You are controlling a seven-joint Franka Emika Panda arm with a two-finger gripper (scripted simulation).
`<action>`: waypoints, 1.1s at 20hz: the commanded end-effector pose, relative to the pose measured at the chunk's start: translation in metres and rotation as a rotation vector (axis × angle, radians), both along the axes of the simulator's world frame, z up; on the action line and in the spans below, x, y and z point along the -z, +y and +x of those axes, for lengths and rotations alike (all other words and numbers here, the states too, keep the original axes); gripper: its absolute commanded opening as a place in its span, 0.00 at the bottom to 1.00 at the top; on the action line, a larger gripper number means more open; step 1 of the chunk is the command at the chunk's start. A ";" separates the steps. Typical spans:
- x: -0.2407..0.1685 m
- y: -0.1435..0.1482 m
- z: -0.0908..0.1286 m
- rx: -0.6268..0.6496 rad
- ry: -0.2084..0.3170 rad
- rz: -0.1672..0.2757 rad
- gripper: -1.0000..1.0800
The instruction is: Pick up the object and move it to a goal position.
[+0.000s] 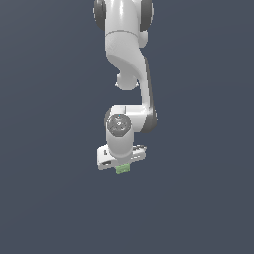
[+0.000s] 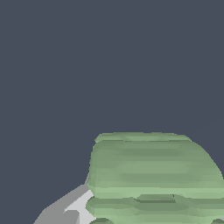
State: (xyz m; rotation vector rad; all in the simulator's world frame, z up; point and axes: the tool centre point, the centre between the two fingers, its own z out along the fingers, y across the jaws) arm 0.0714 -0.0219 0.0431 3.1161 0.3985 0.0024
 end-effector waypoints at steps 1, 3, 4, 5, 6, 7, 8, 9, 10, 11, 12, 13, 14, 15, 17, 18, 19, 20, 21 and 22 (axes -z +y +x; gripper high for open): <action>0.000 0.000 0.000 0.000 0.000 0.000 0.00; -0.002 -0.002 -0.001 0.000 0.000 0.000 0.00; -0.004 -0.004 -0.001 0.000 0.000 0.000 0.00; -0.007 -0.006 -0.002 0.000 0.000 0.000 0.00; -0.009 -0.008 -0.002 0.000 0.000 0.000 0.00; -0.013 -0.011 -0.003 0.000 0.000 0.000 0.00; -0.017 -0.014 -0.004 0.000 0.000 0.000 0.00; -0.022 -0.018 -0.005 0.000 0.000 0.000 0.00; -0.027 -0.023 -0.007 0.000 0.000 0.000 0.00; -0.033 -0.028 -0.008 0.000 0.000 0.000 0.00; -0.040 -0.033 -0.010 0.000 0.000 0.000 0.00; -0.047 -0.040 -0.011 0.000 0.000 0.000 0.00; -0.055 -0.046 -0.013 0.000 0.000 0.000 0.00; -0.064 -0.054 -0.015 0.000 0.000 0.000 0.00; -0.083 -0.069 -0.020 0.000 0.001 0.000 0.00; -0.092 -0.077 -0.022 0.000 0.001 0.000 0.00; -0.102 -0.085 -0.024 0.000 0.001 0.000 0.00; -0.111 -0.093 -0.026 0.000 0.001 0.000 0.00; -0.120 -0.101 -0.028 0.000 0.001 0.001 0.00; -0.130 -0.109 -0.030 0.000 0.001 0.001 0.00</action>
